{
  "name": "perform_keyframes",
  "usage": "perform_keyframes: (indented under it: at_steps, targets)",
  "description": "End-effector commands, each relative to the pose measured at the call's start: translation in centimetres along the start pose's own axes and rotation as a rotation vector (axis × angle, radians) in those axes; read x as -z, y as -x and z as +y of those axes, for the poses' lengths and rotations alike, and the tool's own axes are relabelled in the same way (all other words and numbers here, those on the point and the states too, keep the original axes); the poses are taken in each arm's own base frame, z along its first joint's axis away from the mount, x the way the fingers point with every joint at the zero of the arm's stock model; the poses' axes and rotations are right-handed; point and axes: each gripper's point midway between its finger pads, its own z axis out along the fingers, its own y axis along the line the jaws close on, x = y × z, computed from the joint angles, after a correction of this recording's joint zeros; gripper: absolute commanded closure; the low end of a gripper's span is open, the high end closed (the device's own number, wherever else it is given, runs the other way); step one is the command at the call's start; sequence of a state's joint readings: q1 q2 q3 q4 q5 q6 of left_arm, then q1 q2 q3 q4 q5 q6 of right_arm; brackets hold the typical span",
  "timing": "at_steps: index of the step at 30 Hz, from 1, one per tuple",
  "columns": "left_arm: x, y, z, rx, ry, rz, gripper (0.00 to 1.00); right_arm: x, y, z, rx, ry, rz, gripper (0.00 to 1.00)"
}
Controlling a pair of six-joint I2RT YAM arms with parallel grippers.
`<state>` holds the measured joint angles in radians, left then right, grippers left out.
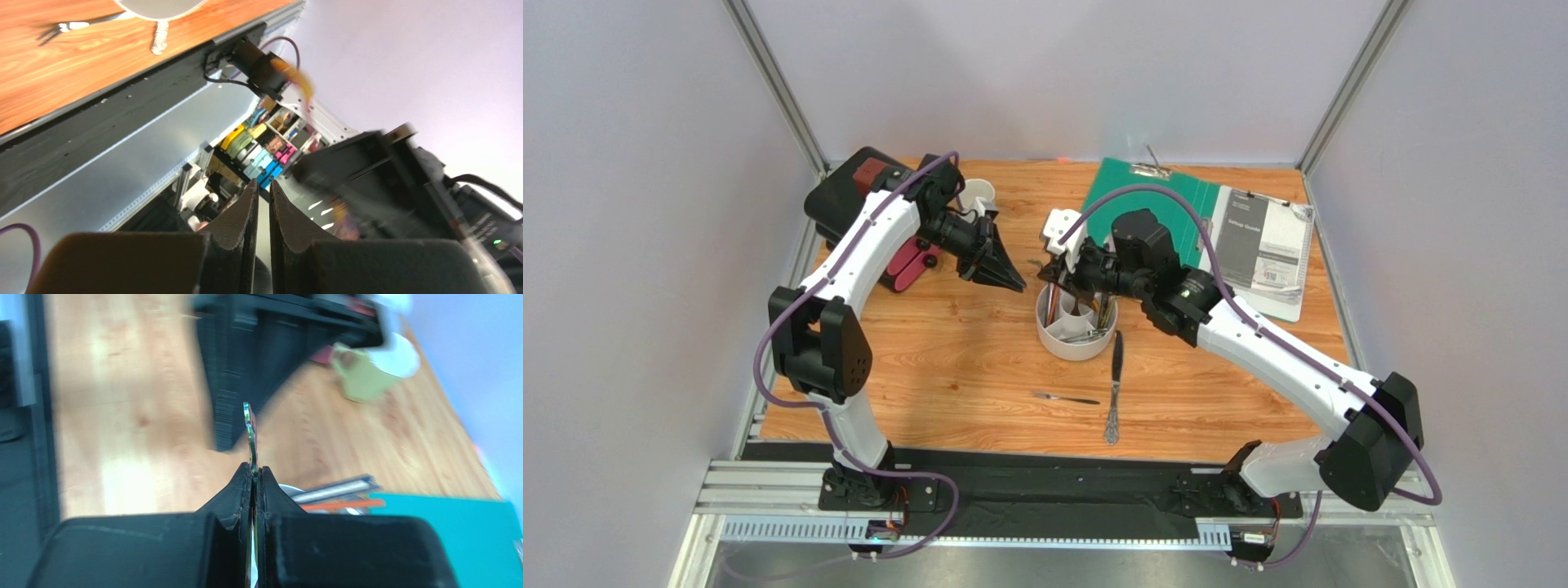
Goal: Sort the eating utensils into containers
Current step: Place the spoon in the storage box.
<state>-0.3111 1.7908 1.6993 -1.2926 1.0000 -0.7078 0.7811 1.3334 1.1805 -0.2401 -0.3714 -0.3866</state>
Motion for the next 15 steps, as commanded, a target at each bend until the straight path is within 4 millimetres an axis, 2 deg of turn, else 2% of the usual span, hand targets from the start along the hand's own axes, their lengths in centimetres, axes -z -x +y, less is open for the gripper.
perform_keyframes:
  at_steps: [1, 3, 6, 10, 15]
  targets:
    - [1.0, 0.4, 0.8, -0.002, 0.074, -0.047, 0.85, -0.2, 1.0, -6.3, -0.036, -0.211, -0.1, 1.0]
    - [1.2, 0.8, 1.1, -0.008, 0.098, -0.071, 0.85, -0.4, -0.1, -7.4, -0.057, -0.245, -0.078, 1.0]
    - [1.5, 1.4, 1.4, -0.01, 0.116, -0.099, 0.86, -1.0, -0.3, -9.1, -0.078, -0.29, -0.1, 1.0]
    - [1.9, 2.3, 1.8, -0.008, 0.132, -0.131, 0.87, -2.1, -0.6, -10.0, -0.122, -0.315, -0.119, 1.0]
    - [2.4, 3.2, 1.5, -0.017, 0.134, -0.156, 0.87, -2.2, -0.3, -10.7, -0.197, -0.356, -0.143, 1.0]
